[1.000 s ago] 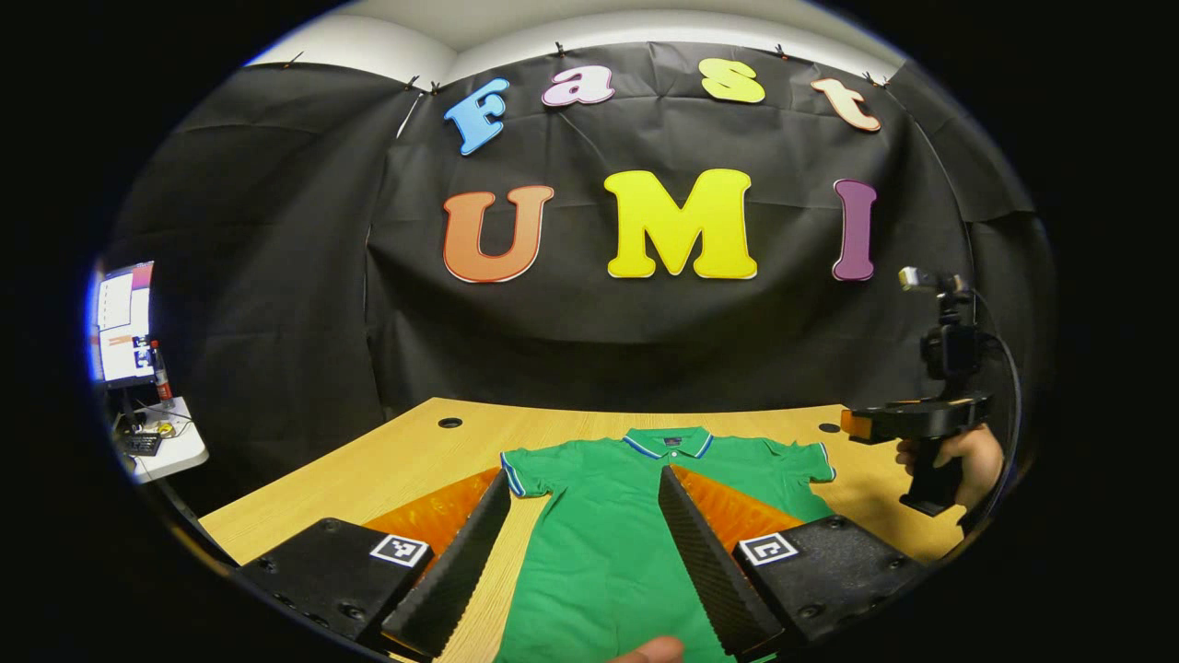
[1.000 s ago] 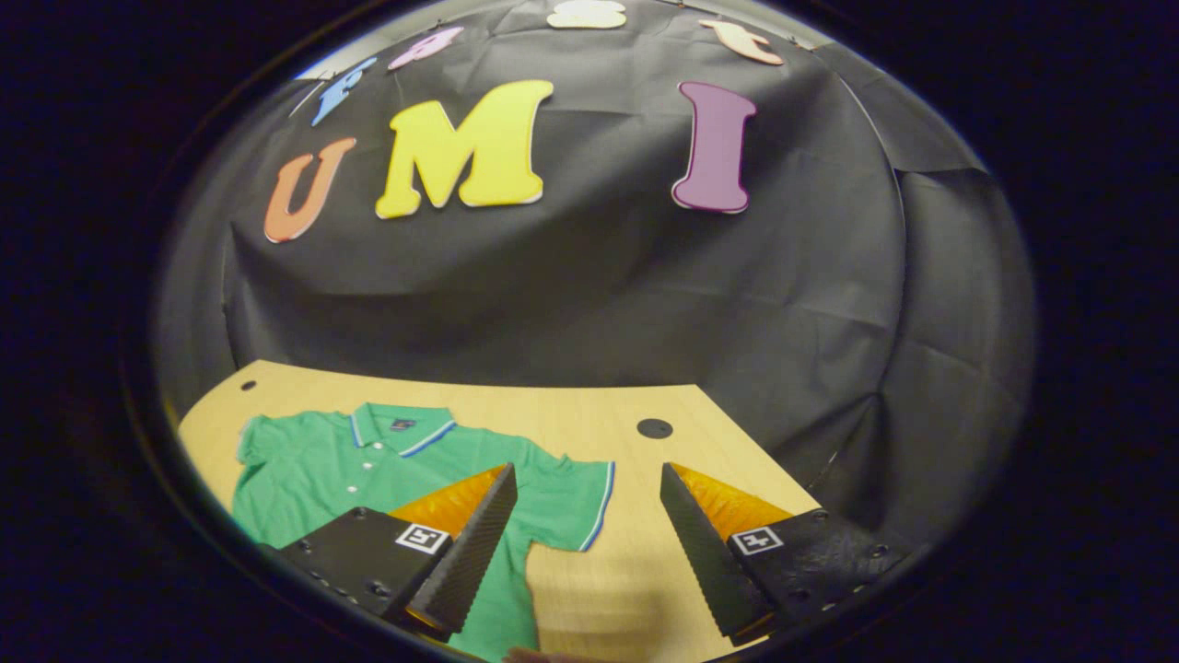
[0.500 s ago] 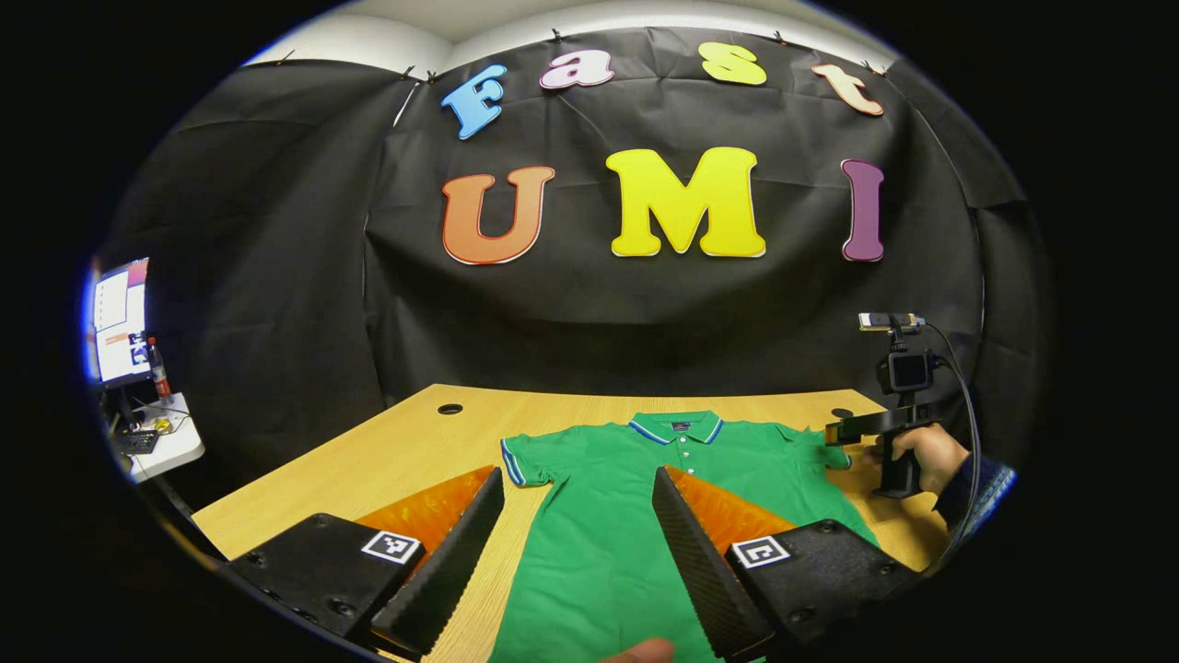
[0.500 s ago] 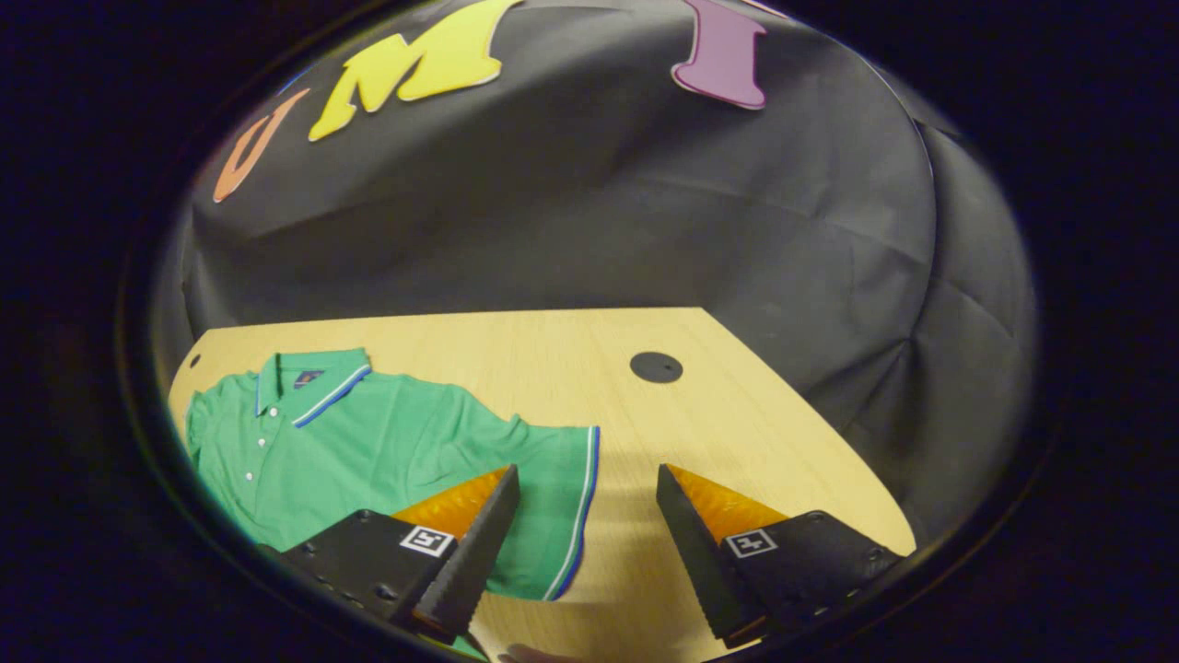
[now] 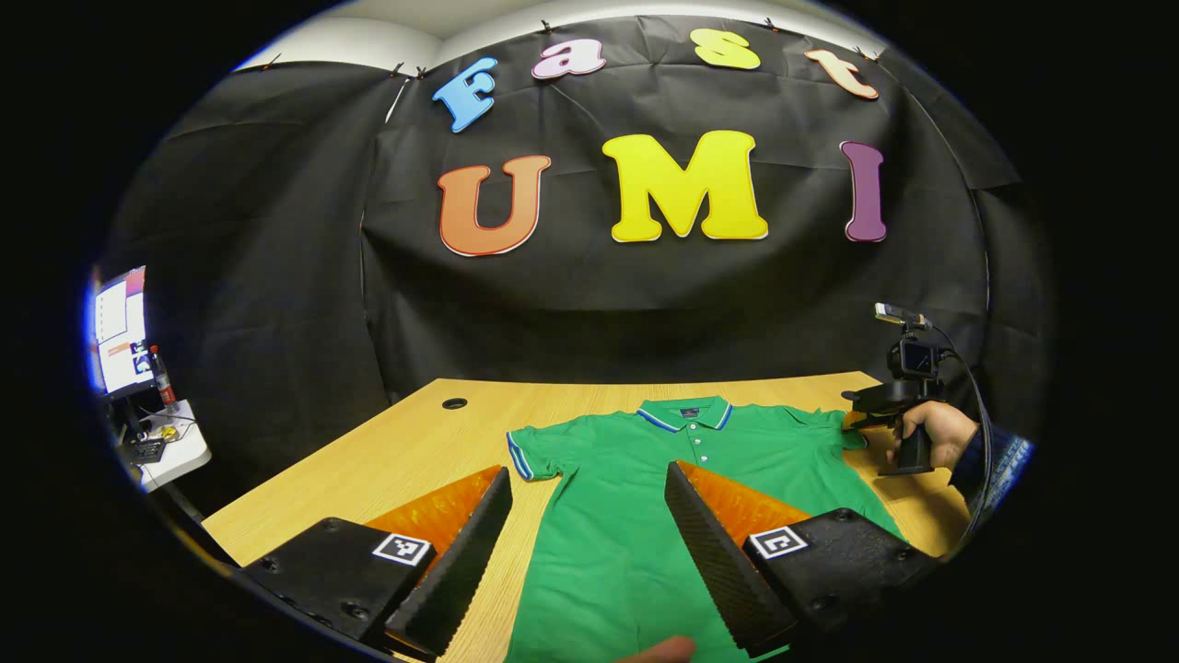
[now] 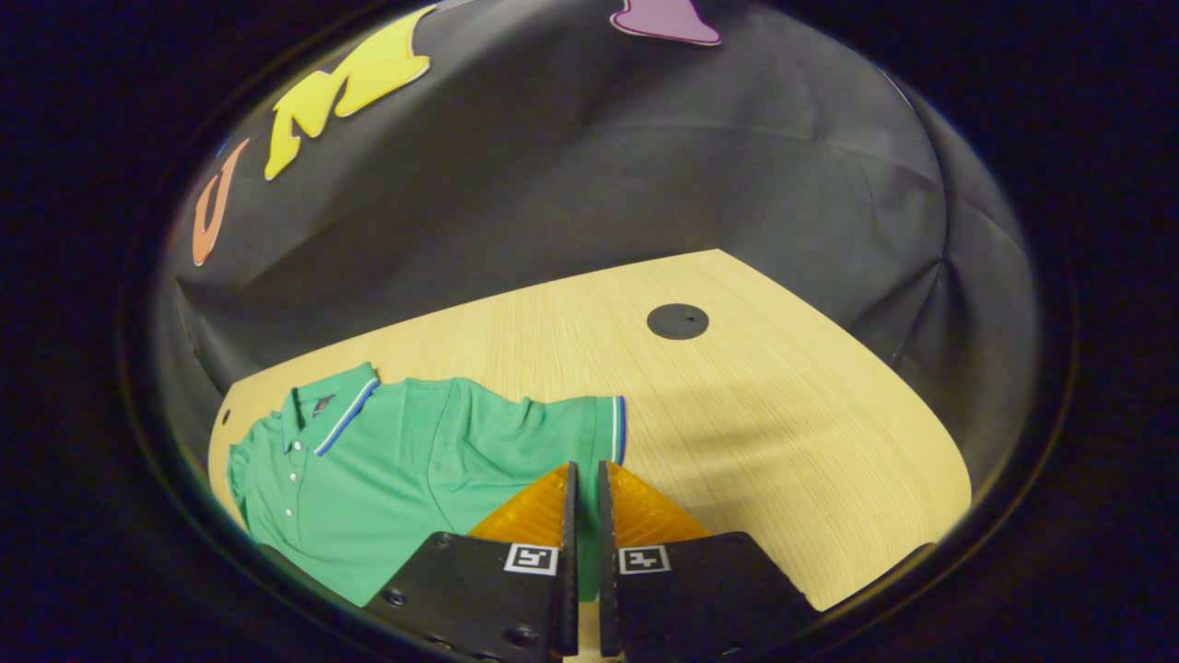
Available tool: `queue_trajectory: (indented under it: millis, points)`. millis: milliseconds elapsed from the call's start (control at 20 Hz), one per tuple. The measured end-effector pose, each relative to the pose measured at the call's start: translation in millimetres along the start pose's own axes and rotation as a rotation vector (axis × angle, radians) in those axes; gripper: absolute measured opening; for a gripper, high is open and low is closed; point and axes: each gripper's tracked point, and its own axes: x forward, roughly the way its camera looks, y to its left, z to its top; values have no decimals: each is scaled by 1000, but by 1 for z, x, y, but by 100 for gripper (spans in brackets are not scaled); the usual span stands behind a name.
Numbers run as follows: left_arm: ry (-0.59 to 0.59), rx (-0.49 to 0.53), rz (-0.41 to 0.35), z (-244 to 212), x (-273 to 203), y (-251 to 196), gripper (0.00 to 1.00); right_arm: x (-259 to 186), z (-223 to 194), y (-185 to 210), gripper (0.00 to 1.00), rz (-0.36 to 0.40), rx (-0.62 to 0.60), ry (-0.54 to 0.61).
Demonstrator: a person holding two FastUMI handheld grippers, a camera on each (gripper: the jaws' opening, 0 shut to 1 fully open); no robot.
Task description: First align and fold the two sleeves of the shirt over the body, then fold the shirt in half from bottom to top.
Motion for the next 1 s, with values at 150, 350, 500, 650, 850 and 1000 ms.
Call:
queue_trajectory:
  millis: [150, 350, 500, 650, 850, 1000]
  points:
    - [-18, 2, 18, 6, -2, 11, 100, -5, 3, 1, 0, -1, 1, 17]
    - [-21, -4, 33, 7, -1, 20, 100, -30, 29, 18, 0, 7, -68, -60]
    - [-12, -13, 26, 6, -2, 19, 100, -49, 43, 42, 0, 27, -128, -117]
    - [-29, -6, 26, 11, -4, 19, 100, -57, 44, 76, 0, 40, -225, -155]
    - [-40, -10, 8, 14, -5, 14, 100, -65, 23, 143, 0, 144, -270, -131]
    - [-37, -13, 27, 12, -6, 16, 100, -90, 29, 183, 23, 275, -258, -203]
